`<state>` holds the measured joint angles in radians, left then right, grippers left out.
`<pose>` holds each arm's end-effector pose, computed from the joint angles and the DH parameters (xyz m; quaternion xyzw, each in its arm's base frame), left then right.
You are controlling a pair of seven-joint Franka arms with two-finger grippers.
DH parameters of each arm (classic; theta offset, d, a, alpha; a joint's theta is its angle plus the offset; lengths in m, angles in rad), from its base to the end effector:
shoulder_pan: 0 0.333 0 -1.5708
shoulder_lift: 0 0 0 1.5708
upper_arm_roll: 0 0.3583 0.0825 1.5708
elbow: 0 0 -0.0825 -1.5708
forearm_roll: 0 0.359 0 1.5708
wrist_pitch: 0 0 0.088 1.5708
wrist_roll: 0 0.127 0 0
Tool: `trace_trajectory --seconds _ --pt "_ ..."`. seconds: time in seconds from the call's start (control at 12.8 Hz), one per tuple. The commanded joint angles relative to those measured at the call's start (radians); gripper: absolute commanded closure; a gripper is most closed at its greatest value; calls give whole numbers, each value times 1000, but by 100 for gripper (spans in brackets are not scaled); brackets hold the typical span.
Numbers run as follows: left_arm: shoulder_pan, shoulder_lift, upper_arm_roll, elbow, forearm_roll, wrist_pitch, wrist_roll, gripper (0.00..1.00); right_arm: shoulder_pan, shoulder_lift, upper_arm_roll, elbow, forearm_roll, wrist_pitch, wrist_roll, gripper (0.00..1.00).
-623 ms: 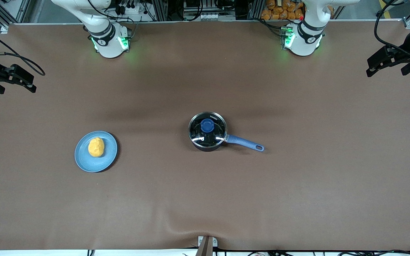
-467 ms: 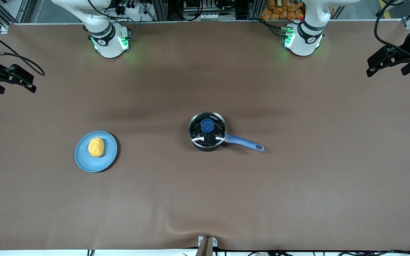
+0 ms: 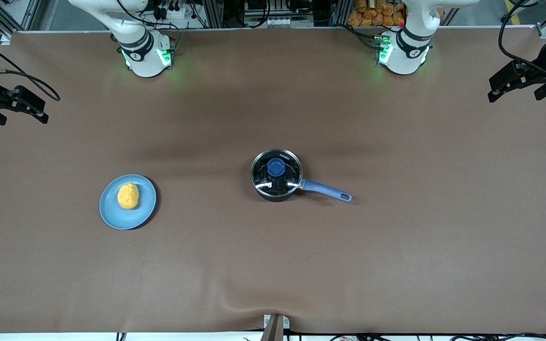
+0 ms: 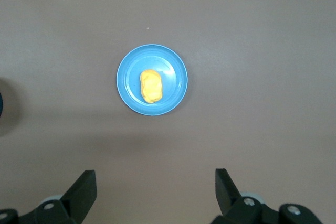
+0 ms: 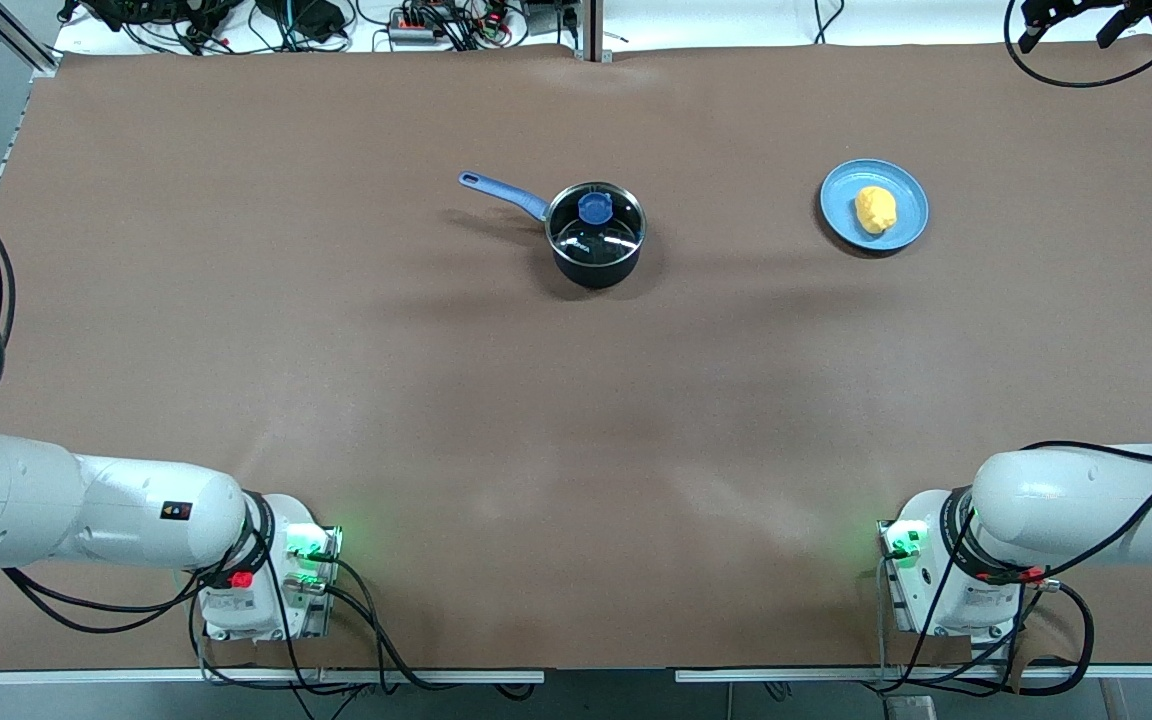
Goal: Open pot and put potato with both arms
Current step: 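Reach the left gripper to the lid knob while the right gripper reaches the potato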
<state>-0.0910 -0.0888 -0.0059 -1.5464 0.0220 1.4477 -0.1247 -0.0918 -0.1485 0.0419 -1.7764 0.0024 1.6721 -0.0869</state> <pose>0.4825 -0.0441 0.6919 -0.9998 -0.0152 0.0037 0.0117 0.4848 -0.0223 0.6384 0.9996 0.0182 0.0219 0.0034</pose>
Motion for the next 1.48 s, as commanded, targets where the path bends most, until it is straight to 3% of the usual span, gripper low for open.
trace_trajectory --seconds 0.0,0.23,0.39,0.7,0.78,0.93,1.09,1.4 --pt "-31 35 -43 17 -16 3 -58 0 -17 9 9 -49 18 65 -10 0" --pt "-87 147 -181 61 -8 43 -241 0 -17 71 9 -98 16 161 -13 0" --pt "-146 223 -232 74 -10 109 -408 0 -19 153 9 -100 18 236 -28 0" --pt "-335 427 -232 91 -2 374 -559 0 -16 292 10 -98 27 317 -83 0" --pt "-378 504 -224 135 -1 426 -597 0 -13 319 22 -98 51 325 -91 0" --pt "-432 618 -223 216 45 437 -634 0 -9 386 38 -98 68 337 -100 0" --pt "-489 684 -217 232 108 488 -714 0 -9 457 50 -100 68 415 -102 0" --pt "-529 748 -215 232 127 546 -739 0 -8 567 55 -109 68 564 -102 0"
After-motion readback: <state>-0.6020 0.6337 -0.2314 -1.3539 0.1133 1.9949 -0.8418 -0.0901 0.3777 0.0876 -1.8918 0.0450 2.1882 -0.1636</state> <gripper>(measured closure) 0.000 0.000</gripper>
